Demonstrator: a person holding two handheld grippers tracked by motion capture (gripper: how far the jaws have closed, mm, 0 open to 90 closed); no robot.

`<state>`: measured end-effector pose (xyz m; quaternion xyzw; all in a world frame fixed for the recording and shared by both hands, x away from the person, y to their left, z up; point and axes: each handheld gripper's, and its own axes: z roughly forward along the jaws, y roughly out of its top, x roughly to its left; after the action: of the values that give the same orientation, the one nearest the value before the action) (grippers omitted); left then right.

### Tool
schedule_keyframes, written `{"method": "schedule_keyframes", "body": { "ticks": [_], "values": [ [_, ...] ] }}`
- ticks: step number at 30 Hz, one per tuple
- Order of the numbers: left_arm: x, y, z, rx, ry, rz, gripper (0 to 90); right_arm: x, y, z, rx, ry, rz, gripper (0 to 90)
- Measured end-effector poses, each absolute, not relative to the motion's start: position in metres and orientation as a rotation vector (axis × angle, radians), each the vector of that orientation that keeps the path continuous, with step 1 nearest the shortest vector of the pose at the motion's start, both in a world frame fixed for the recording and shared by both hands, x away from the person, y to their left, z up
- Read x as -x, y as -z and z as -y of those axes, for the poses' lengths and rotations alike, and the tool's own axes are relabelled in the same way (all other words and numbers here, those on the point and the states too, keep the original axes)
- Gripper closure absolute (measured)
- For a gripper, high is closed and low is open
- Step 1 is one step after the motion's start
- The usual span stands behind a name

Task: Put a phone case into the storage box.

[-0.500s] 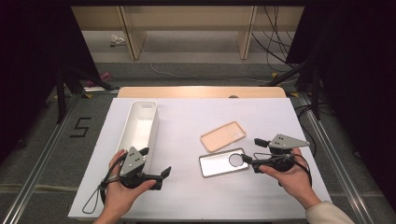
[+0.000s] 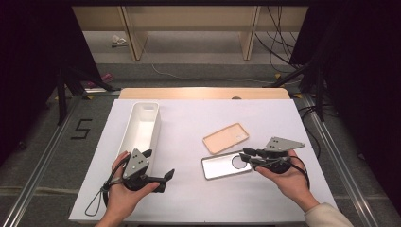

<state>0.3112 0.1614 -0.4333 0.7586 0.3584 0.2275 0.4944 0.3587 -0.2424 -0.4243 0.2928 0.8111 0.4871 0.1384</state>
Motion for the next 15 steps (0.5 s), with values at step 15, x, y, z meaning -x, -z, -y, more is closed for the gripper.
{"method": "schedule_keyframes", "body": {
  "ticks": [15],
  "values": [
    [-0.311,0.433,-0.160,-1.844,-0.552,-0.863,0.6,-0.361,0.439,0.186,-0.845,-1.288,-2.586,90.0]
  ]
}}
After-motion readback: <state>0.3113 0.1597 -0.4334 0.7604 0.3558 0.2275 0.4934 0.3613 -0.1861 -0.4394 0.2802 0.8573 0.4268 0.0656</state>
